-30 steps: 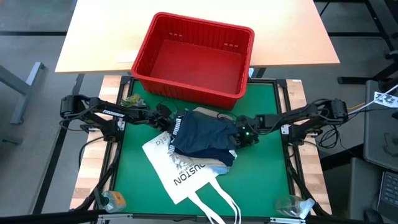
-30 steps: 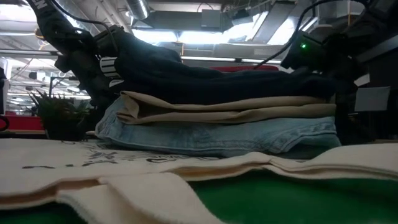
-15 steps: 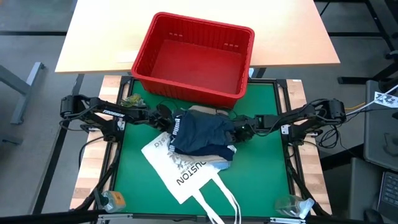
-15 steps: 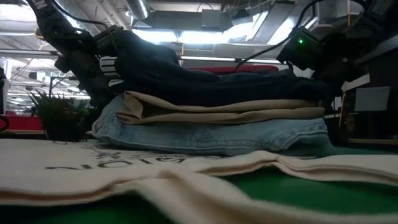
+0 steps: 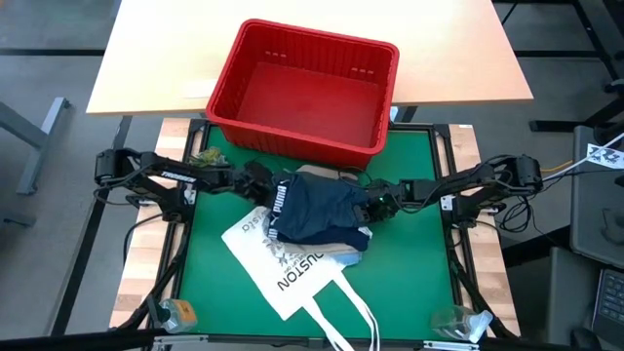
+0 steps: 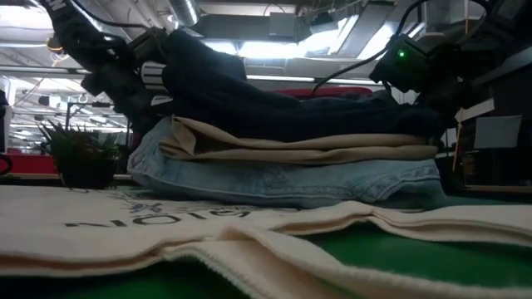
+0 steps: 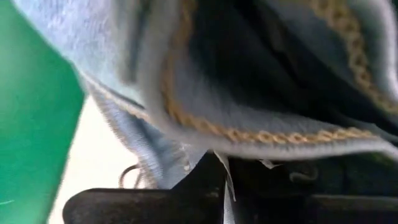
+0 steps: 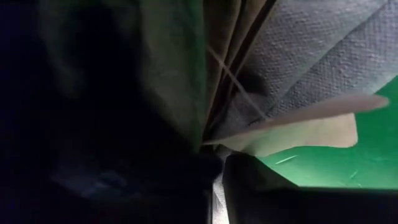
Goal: Fold Laundry from Bin
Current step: Put the stacked clothes into the red organizer bin
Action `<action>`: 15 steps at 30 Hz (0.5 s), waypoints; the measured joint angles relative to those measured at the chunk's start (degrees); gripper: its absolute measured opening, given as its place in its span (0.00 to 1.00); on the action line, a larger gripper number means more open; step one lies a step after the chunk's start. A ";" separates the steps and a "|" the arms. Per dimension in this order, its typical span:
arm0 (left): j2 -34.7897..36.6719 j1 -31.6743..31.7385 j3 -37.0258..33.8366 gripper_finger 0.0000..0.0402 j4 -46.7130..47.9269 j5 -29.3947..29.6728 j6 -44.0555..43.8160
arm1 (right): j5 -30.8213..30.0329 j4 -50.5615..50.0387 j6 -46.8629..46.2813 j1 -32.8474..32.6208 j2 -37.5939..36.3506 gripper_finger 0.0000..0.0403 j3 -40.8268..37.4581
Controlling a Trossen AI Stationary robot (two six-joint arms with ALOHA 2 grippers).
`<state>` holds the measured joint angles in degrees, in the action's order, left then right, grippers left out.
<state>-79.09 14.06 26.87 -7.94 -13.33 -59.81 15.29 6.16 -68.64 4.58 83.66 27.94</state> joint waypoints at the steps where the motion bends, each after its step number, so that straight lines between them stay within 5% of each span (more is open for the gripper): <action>1: 0.00 0.00 0.45 0.01 0.00 -0.28 0.00 | 0.15 -0.03 0.00 0.00 0.00 0.02 0.00; 15: 0.00 -0.26 8.22 0.00 -0.40 -3.33 0.42 | 0.74 -0.16 -0.33 -0.02 -0.02 0.03 0.02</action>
<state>-79.09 13.80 35.09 -8.35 -16.66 -59.40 16.03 6.00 -68.97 4.56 83.64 27.97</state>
